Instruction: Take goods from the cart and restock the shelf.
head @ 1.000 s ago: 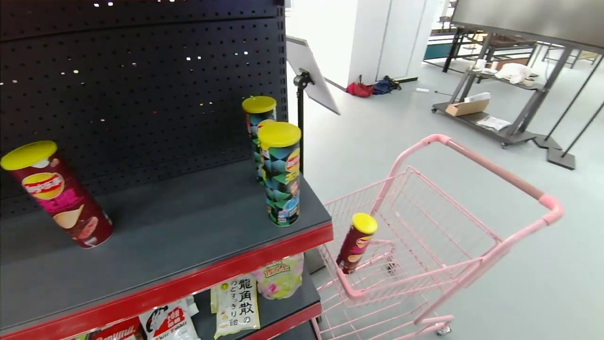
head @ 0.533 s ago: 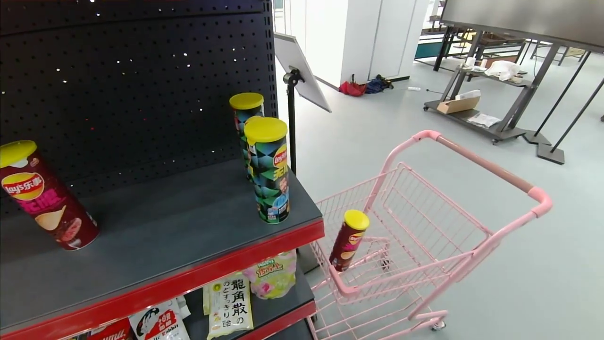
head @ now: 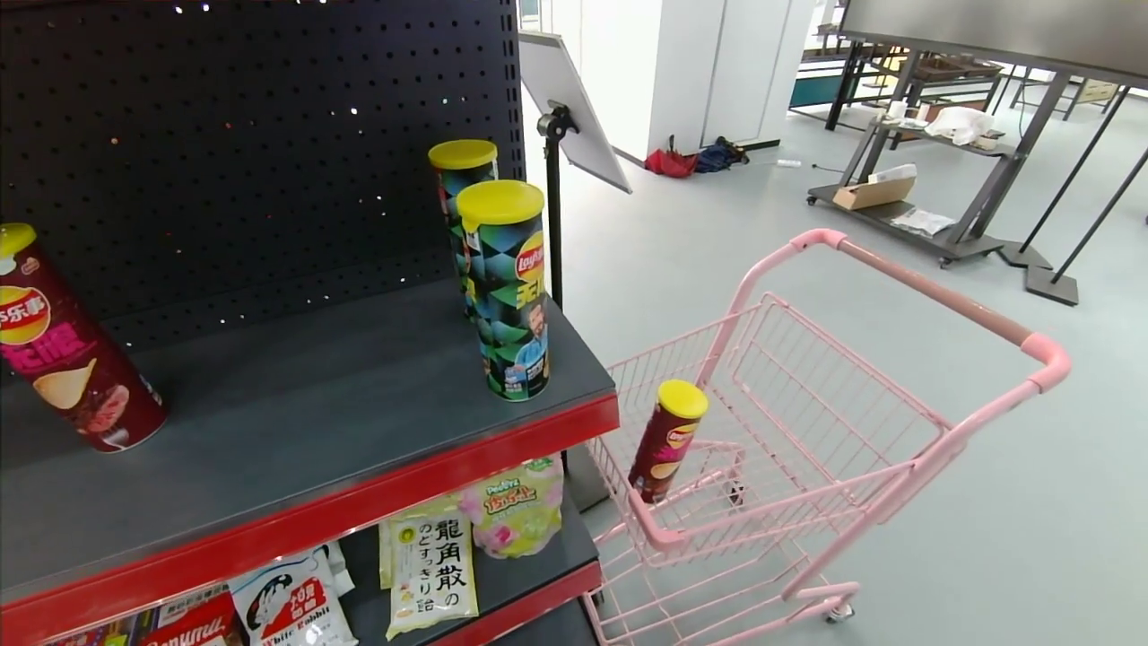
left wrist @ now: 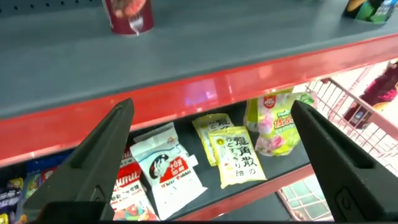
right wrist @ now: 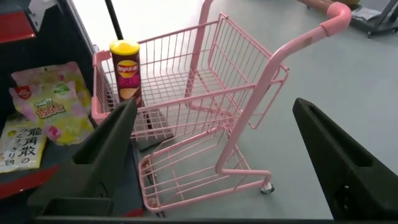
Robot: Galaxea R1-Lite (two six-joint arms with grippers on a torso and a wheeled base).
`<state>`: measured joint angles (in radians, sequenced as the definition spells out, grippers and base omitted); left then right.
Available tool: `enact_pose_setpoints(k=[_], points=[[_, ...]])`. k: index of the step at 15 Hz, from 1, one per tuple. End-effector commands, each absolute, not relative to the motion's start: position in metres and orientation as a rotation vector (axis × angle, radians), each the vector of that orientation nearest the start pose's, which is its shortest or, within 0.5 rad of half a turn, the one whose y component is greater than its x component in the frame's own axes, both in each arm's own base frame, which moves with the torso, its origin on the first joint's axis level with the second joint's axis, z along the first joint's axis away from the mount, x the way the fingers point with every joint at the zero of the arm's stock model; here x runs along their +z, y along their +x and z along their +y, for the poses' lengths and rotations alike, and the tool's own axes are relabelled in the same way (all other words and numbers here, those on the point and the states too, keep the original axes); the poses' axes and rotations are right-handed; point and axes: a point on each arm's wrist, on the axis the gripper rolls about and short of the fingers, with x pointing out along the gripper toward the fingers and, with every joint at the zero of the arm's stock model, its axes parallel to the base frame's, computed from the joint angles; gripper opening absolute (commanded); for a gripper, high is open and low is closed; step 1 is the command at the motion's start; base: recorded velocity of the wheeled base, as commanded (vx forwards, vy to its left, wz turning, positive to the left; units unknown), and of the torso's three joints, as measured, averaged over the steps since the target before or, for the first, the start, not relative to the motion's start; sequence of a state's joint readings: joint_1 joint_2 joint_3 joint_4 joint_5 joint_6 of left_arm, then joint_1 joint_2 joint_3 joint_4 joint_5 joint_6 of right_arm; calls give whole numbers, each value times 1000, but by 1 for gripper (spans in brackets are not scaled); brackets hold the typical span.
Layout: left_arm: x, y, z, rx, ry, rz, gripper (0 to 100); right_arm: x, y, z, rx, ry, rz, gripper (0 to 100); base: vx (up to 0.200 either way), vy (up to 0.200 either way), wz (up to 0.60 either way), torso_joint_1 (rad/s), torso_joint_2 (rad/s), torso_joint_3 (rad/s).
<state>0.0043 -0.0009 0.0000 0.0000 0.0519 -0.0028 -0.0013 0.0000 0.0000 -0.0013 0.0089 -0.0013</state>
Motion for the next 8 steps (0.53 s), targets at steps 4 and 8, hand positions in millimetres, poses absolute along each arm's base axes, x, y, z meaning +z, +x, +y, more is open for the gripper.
enact_pose_setpoints(k=[4, 8], points=[[75, -23, 1, 57, -3, 0, 100, 76, -23, 0, 8, -2, -2, 100, 0, 0, 0, -149, 383, 235], [75, -23, 1, 57, -3, 1, 100, 76, -23, 0, 8, -2, -2, 100, 0, 0, 0, -173, 482, 300]])
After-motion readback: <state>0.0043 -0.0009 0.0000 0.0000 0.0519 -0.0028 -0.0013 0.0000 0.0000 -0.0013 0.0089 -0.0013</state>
